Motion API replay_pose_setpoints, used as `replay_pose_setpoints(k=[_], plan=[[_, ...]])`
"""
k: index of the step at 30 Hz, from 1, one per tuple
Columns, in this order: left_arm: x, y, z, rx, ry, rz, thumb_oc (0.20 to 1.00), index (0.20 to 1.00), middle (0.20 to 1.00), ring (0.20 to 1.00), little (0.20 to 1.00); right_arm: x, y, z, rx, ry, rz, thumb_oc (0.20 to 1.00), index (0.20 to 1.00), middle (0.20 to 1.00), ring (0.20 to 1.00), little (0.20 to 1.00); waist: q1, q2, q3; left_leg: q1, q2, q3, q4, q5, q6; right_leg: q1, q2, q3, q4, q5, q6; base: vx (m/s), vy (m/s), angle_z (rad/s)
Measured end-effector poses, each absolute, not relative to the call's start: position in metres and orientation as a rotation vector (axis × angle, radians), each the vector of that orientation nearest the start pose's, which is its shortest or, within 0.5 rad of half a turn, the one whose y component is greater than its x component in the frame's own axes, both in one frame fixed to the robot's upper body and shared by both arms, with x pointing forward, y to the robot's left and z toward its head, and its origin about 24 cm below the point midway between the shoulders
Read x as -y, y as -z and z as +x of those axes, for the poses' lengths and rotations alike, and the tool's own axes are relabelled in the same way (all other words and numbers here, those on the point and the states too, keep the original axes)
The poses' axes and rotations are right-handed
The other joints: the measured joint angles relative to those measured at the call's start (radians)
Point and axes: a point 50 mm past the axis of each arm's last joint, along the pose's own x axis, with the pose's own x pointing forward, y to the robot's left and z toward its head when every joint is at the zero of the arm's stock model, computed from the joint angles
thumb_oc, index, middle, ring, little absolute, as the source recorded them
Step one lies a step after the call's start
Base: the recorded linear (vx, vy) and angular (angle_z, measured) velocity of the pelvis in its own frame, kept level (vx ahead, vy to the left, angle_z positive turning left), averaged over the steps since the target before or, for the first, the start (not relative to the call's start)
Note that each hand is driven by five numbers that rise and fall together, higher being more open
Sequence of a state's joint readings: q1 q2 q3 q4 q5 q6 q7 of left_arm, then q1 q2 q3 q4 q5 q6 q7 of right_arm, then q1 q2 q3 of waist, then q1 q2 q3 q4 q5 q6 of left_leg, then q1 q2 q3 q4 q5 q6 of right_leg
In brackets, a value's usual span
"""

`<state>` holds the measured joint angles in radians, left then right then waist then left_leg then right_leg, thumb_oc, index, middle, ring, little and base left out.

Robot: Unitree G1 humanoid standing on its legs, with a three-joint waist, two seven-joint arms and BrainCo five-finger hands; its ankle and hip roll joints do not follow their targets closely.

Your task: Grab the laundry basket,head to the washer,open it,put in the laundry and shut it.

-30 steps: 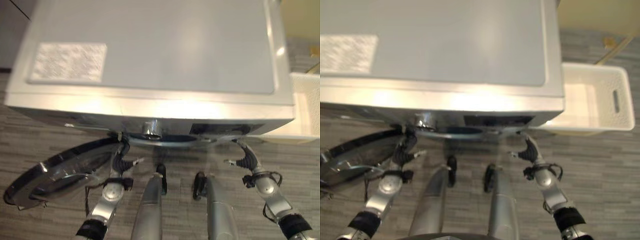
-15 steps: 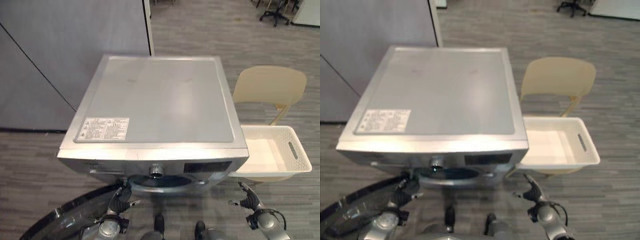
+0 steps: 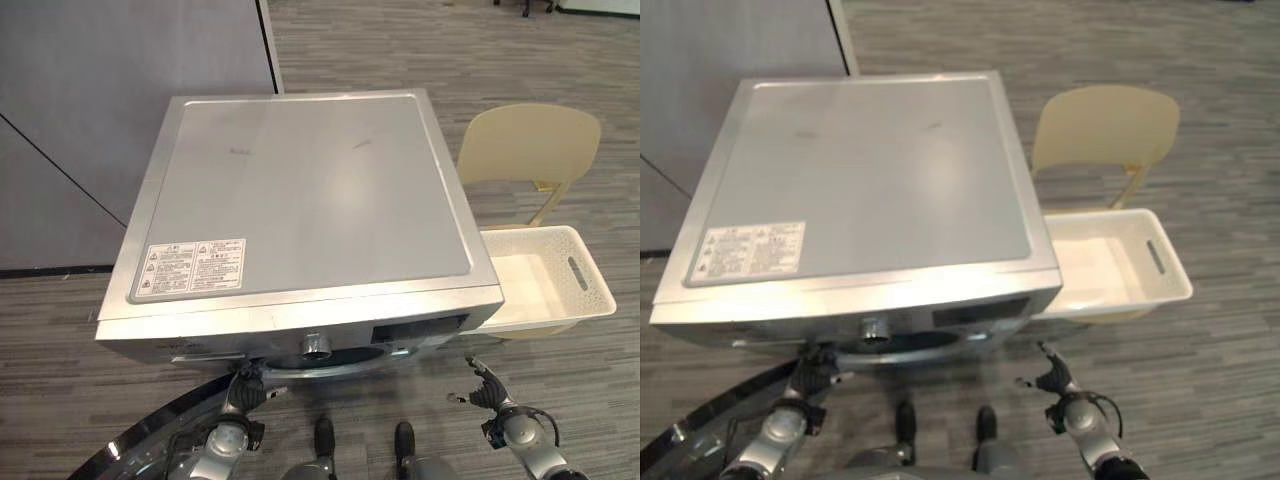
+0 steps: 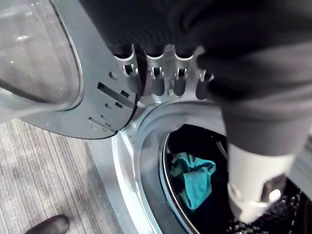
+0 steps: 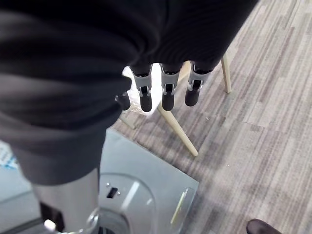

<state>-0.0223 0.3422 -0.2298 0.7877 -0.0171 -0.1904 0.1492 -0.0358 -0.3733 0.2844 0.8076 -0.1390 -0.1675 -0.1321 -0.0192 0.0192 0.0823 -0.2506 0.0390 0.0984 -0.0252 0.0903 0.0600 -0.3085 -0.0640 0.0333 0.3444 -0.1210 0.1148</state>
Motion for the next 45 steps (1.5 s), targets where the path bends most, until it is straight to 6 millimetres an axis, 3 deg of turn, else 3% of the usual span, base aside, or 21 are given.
replay_pose_setpoints(k=[2, 3, 5, 7, 9, 10, 12, 13, 14, 15, 16, 17, 18, 21, 23, 28, 33, 35, 39, 45], plan=[[-0.235, 0.089, 0.195, -0.559, -0.038, 0.450, 1.000, 1.000, 1.000, 1.000, 1.000, 0.219, 0.100, 0.188, -0.609, -0.122, -0.595, 1.000, 1.000, 1.000, 1.000, 1.000, 0.020, -0.021, -0.003, 0.012, -0.009, 0.000, -0.012, 0.005, -0.006, 0.075, -0.012, 0.001, -0.062, -0.005, 0.017, -0.21, -0.252, 0.13], [-0.236, 0.091, 0.190, -0.570, -0.041, 0.455, 1.000, 1.000, 1.000, 1.000, 1.000, 0.215, 0.100, 0.190, -0.598, -0.127, -0.585, 1.000, 1.000, 1.000, 1.000, 1.000, 0.053, -0.045, 0.002, 0.025, -0.029, -0.003, -0.009, 0.018, -0.026, 0.185, -0.029, -0.042, -0.232, -0.032, 0.014, -0.34, -0.359, 0.06], [-0.227, 0.091, 0.194, -0.556, -0.042, 0.428, 1.000, 1.000, 1.000, 1.000, 1.000, 0.217, 0.100, 0.190, -0.599, -0.120, -0.586, 1.000, 1.000, 1.000, 1.000, 1.000, 0.041, -0.008, 0.005, -0.004, -0.016, -0.065, 0.001, 0.047, -0.056, 0.246, 0.013, -0.051, -0.341, 0.008, -0.010, -0.23, -0.207, 0.67], [-0.221, 0.089, 0.197, -0.536, -0.033, 0.417, 1.000, 1.000, 1.000, 1.000, 1.000, 0.217, 0.103, 0.184, -0.618, -0.125, -0.581, 1.000, 1.000, 1.000, 1.000, 1.000, 0.043, -0.001, 0.008, -0.019, 0.005, -0.100, -0.017, 0.069, -0.081, 0.255, 0.042, -0.059, -0.387, 0.034, -0.040, -0.18, -0.083, 0.64], [-0.223, 0.096, 0.184, -0.576, -0.046, 0.415, 1.000, 1.000, 1.000, 1.000, 1.000, 0.216, 0.104, 0.184, -0.620, -0.136, -0.589, 1.000, 1.000, 1.000, 1.000, 1.000, 0.057, 0.009, 0.018, -0.056, 0.033, -0.131, -0.006, 0.099, -0.129, 0.233, 0.089, -0.068, -0.379, 0.043, -0.057, -0.40, -0.088, 0.37], [-0.221, 0.098, 0.181, -0.585, -0.042, 0.411, 1.000, 1.000, 1.000, 1.000, 1.000, 0.222, 0.103, 0.185, -0.623, -0.126, -0.600, 1.000, 1.000, 1.000, 1.000, 1.000, 0.049, 0.019, 0.036, -0.077, 0.042, -0.151, -0.011, 0.143, -0.176, 0.217, 0.111, -0.093, -0.348, 0.047, -0.096, -0.29, -0.031, 0.68], [-0.223, 0.096, 0.184, -0.576, -0.046, 0.415, 1.000, 1.000, 1.000, 1.000, 1.000, 0.229, 0.105, 0.181, -0.650, -0.110, -0.609, 1.000, 1.000, 1.000, 1.000, 1.000, 0.040, -0.013, 0.063, -0.107, 0.031, -0.162, -0.016, 0.235, -0.244, 0.175, 0.073, -0.133, -0.310, 0.041, -0.162, -0.13, -0.008, 0.53], [-0.228, 0.099, 0.176, -0.601, -0.053, 0.424, 1.000, 1.000, 1.000, 1.000, 1.000, 0.228, 0.105, 0.181, -0.650, -0.110, -0.607, 1.000, 1.000, 1.000, 1.000, 1.000, 0.040, -0.062, 0.078, -0.114, -0.016, -0.164, 0.093, 0.128, -0.193, 0.173, 0.030, -0.119, -0.305, 0.059, -0.163, -0.07, -0.003, 0.05], [-0.229, 0.101, 0.172, -0.616, -0.055, 0.427, 1.000, 1.000, 1.000, 1.000, 1.000, 0.229, 0.105, 0.181, -0.649, -0.107, -0.608, 1.000, 1.000, 1.000, 1.000, 1.000, 0.039, -0.085, 0.080, -0.105, -0.044, -0.162, 0.140, 0.055, -0.167, 0.173, 0.005, -0.104, -0.307, 0.065, -0.155, 0.06, 0.019, -0.05], [-0.229, 0.103, 0.169, -0.626, -0.059, 0.420, 1.000, 1.000, 1.000, 1.000, 1.000, 0.236, 0.104, 0.178, -0.661, -0.086, -0.607, 1.000, 1.000, 1.000, 1.000, 1.000, 0.025, -0.087, 0.080, -0.051, -0.060, -0.158, 0.158, 0.007, -0.159, 0.191, -0.015, -0.108, -0.325, 0.078, -0.142, 0.09, 0.018, 0.07], [-0.228, 0.105, 0.165, -0.635, -0.062, 0.413, 1.000, 1.000, 1.000, 1.000, 1.000, 0.241, 0.105, 0.175, -0.673, -0.067, -0.605, 1.000, 1.000, 1.000, 1.000, 1.000, 0.009, -0.072, 0.078, -0.011, -0.059, -0.153, 0.139, 0.000, -0.148, 0.212, -0.006, -0.112, -0.340, 0.082, -0.134, 0.07, 0.055, 0.26], [-0.227, 0.107, 0.160, -0.646, -0.059, 0.408, 1.000, 1.000, 1.000, 1.000, 1.000, 0.248, 0.105, 0.171, -0.687, -0.039, -0.602, 1.000, 1.000, 1.000, 1.000, 1.000, -0.014, -0.028, 0.070, 0.085, -0.030, -0.151, 0.051, -0.002, -0.130, 0.247, 0.019, -0.131, -0.353, 0.084, -0.130, 0.01, 0.041, 0.31], [-0.226, 0.104, 0.166, -0.629, -0.058, 0.408, 1.000, 1.000, 1.000, 1.000, 1.000, 0.250, 0.105, 0.169, -0.695, -0.031, -0.603, 1.000, 1.000, 1.000, 1.000, 1.000, -0.019, -0.017, 0.071, 0.109, -0.021, -0.151, 0.012, -0.003, -0.127, 0.252, 0.028, -0.143, -0.350, 0.081, -0.126, 0.08, 0.086, 0.34], [-0.222, 0.088, 0.192, -0.535, -0.047, 0.413, 1.000, 1.000, 1.000, 1.000, 1.000, 0.249, 0.105, 0.173, -0.689, -0.029, -0.594, 1.000, 1.000, 1.000, 1.000, 1.000, -0.011, -0.014, 0.069, 0.141, -0.012, -0.163, -0.047, -0.001, -0.105, 0.268, 0.036, -0.163, -0.372, 0.091, -0.108, 0.07, 0.052, 0.22], [-0.220, 0.085, 0.196, -0.517, -0.044, 0.412, 1.000, 1.000, 1.000, 1.000, 1.000, 0.245, 0.105, 0.177, -0.682, -0.028, -0.583, 1.000, 1.000, 1.000, 1.000, 1.000, -0.008, -0.013, 0.063, 0.166, -0.015, -0.161, -0.056, -0.018, -0.084, 0.297, 0.035, -0.164, -0.394, 0.092, -0.091, 0.06, 0.087, 0.04], [-0.221, 0.073, 0.190, -0.454, -0.009, 0.450, 1.000, 1.000, 1.000, 1.000, 1.000, 0.241, 0.109, 0.172, -0.698, -0.034, -0.569, 1.000, 1.000, 1.000, 1.000, 1.000, -0.005, -0.001, 0.020, 0.168, -0.035, -0.161, -0.056, -0.019, -0.079, 0.315, 0.017, -0.163, -0.424, 0.111, -0.064, 0.03, 0.065, 0.01], [-0.226, 0.017, 0.209, -0.187, 0.033, 0.526, 1.000, 1.000, 1.000, 1.000, 1.000, 0.243, 0.112, 0.161, -0.720, -0.033, -0.563, 1.000, 1.000, 1.000, 1.000, 1.000, 0.001, 0.005, -0.008, 0.169, -0.035, -0.165, -0.056, -0.014, -0.075, 0.320, 0.020, -0.173, -0.424, 0.115, -0.065, 0.02, 0.039, 0.05], [-0.231, 0.011, 0.214, -0.162, 0.010, 0.536, 1.000, 1.000, 1.000, 1.000, 1.000, 0.243, 0.113, 0.158, -0.727, -0.035, -0.562, 1.000, 1.000, 1.000, 1.000, 1.000, 0.001, 0.007, -0.014, 0.171, -0.034, -0.165, -0.056, -0.014, -0.075, 0.323, 0.021, -0.173, -0.424, 0.115, -0.065, 0.00, 0.000, 0.00], [-0.264, -0.006, 0.226, -0.130, -0.129, 0.603, 1.000, 1.000, 1.000, 1.000, 1.000, 0.243, 0.116, 0.153, -0.744, -0.044, -0.563, 1.000, 1.000, 1.000, 1.000, 1.000, -0.001, 0.004, -0.016, 0.179, -0.025, -0.165, -0.056, -0.014, -0.078, 0.330, 0.031, -0.173, -0.424, 0.113, -0.062, 0.00, 0.000, 0.00], [-0.301, -0.003, 0.240, -0.216, -0.265, 0.685, 1.000, 1.000, 1.000, 1.000, 1.000, 0.242, 0.116, 0.151, -0.752, -0.082, -0.566, 1.000, 1.000, 1.000, 1.000, 1.000, -0.007, -0.008, -0.023, 0.147, -0.016, -0.164, -0.056, -0.006, -0.086, 0.295, 0.038, -0.171, -0.424, 0.120, -0.069, -0.06, -0.012, -0.01]])
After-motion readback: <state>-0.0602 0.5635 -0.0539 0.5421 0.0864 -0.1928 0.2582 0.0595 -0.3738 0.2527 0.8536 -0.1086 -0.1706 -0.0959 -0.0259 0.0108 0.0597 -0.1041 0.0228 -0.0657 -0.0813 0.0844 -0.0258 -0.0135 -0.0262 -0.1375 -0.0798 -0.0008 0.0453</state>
